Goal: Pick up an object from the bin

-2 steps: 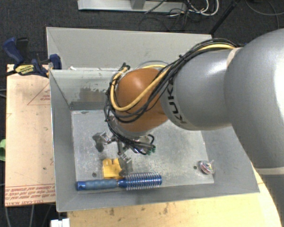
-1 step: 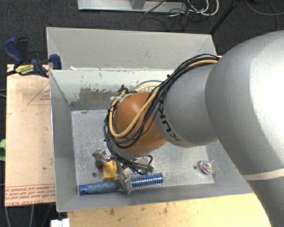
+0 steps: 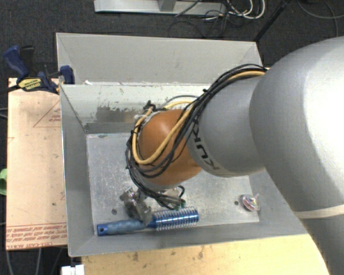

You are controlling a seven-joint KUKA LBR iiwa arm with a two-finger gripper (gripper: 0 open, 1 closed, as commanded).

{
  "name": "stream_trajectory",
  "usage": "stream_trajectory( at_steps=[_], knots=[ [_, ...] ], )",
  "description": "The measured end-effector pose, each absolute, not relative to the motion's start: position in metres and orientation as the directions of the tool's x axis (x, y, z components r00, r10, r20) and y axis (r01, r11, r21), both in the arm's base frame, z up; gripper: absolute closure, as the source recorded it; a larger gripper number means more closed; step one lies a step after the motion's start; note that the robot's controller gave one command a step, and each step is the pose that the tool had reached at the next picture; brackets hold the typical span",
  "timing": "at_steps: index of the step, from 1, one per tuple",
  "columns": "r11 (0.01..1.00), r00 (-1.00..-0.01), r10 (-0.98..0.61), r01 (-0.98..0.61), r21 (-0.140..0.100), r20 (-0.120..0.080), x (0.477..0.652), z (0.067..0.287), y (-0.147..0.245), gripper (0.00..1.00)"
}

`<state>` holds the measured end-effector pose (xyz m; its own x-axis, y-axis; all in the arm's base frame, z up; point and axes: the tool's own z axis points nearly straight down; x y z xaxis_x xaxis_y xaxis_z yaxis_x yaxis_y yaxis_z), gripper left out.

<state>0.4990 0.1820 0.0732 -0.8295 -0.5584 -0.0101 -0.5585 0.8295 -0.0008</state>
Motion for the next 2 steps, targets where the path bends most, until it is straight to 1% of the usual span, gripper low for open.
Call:
stream_trajectory(
  at_steps=[1, 2],
  knots=[
    [0.830, -0.830, -0.558, -0.558, -0.003, -0.018, 0.501, 0.074, 0.182, 0.00],
    [0.704, -0.704, -0.711, -0.711, -0.001, -0.002, 0.490, 0.086, 0.118, 0.00]
  ],
)
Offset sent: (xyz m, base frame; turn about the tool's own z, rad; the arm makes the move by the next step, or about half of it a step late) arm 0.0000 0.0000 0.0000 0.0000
